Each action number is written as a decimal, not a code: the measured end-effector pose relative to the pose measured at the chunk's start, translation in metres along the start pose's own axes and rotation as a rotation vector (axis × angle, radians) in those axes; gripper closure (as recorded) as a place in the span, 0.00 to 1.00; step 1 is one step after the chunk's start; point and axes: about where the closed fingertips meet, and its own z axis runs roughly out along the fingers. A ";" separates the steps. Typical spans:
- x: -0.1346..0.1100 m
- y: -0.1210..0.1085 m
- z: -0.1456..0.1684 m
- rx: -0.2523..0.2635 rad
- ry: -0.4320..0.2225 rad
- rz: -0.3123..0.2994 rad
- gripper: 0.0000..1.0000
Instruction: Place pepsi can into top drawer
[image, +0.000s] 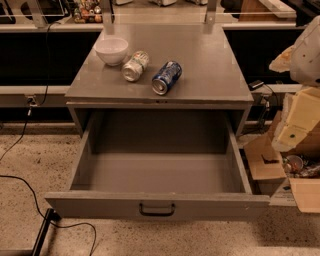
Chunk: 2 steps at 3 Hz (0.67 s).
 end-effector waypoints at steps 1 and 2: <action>0.000 0.000 0.000 0.000 0.000 0.000 0.00; -0.012 -0.007 0.002 -0.006 0.011 -0.128 0.00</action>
Offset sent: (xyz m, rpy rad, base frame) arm 0.0277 0.0259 0.0027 -0.1512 -0.0018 0.3771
